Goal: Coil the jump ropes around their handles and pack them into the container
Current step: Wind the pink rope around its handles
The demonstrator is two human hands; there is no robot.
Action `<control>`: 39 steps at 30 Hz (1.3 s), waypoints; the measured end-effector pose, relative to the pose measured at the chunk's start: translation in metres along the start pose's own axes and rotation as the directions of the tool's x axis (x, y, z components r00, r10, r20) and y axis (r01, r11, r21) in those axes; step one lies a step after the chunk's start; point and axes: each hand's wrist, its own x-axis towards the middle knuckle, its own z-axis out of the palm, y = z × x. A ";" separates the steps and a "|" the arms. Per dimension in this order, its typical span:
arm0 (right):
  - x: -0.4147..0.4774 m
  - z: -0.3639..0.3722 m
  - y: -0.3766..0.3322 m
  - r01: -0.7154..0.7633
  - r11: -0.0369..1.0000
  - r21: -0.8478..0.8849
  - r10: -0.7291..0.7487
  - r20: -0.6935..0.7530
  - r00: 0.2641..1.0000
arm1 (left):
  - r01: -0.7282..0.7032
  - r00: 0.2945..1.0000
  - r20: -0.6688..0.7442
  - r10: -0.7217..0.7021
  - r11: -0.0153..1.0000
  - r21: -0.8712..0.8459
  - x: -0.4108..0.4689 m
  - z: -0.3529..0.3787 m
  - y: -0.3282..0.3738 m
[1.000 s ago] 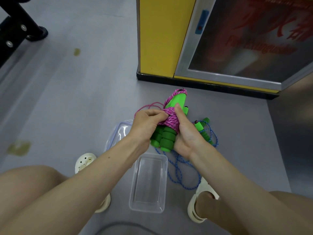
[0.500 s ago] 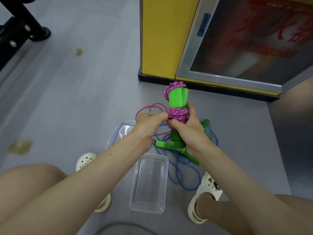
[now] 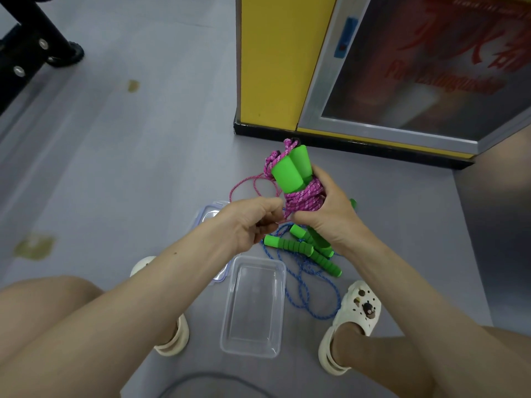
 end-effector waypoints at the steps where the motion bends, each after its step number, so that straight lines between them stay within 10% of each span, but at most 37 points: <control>1: 0.001 0.000 0.002 0.026 0.999 -0.041 -0.027 -0.029 0.999 | 0.019 1.000 0.008 -0.019 1.000 -0.001 -0.001 0.002 -0.001; 14: 0.008 0.003 0.007 0.047 0.996 -0.074 -0.058 -0.146 0.988 | 0.046 0.996 0.085 -0.039 0.995 -0.084 -0.002 0.007 -0.005; 21: 0.006 -0.005 0.009 -0.397 0.867 0.302 0.351 0.196 0.916 | -0.031 0.999 -0.024 0.030 0.998 -0.052 0.009 -0.008 -0.014; 39: -0.004 0.009 0.030 -0.115 0.981 0.157 0.126 -0.066 0.990 | 0.082 0.965 0.240 -0.101 0.993 0.085 0.019 -0.014 -0.017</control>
